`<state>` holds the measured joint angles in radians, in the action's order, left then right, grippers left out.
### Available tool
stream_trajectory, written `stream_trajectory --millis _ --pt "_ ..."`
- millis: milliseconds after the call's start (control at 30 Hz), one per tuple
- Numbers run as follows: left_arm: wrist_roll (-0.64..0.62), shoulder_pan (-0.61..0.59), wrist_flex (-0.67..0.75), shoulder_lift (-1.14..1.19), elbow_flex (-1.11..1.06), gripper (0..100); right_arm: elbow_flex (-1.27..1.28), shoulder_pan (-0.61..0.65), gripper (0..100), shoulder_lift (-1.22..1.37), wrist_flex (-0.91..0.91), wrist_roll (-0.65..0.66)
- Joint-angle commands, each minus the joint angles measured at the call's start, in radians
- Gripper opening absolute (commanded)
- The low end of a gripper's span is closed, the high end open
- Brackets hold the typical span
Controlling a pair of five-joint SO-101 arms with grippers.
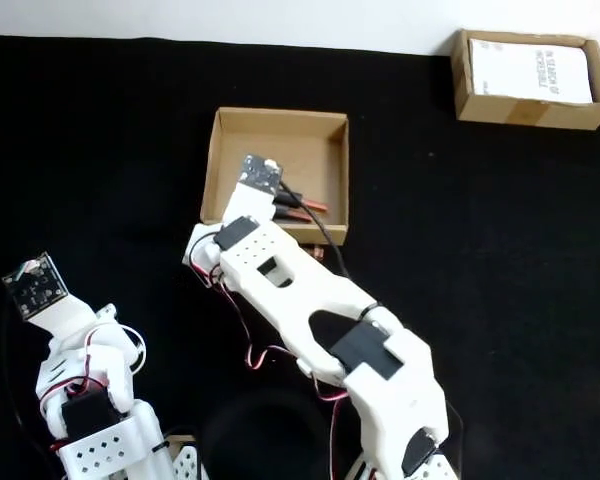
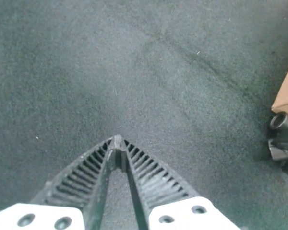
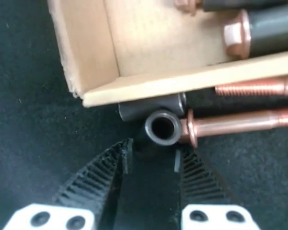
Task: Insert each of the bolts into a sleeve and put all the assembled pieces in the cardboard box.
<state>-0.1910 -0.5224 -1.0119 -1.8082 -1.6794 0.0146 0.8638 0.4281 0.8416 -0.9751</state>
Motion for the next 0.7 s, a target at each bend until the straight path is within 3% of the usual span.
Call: stream_trajectory --millis 0,33,300,667 --pt "0.002 -0.005 0.018 -0.007 -0.016 1 -0.097 -0.047 4.4 0.008 -0.007 0.057" --pt "0.002 -0.005 0.018 -0.007 -0.016 1 -0.117 -0.053 0.2 0.013 -0.007 0.068" --pt "0.002 -0.002 0.029 -0.007 -0.016 1 -0.220 -0.077 0.7 0.021 0.056 0.141" --pt "-0.003 0.007 0.043 -0.007 -0.016 1 -0.831 -0.082 0.7 0.021 0.690 0.324"
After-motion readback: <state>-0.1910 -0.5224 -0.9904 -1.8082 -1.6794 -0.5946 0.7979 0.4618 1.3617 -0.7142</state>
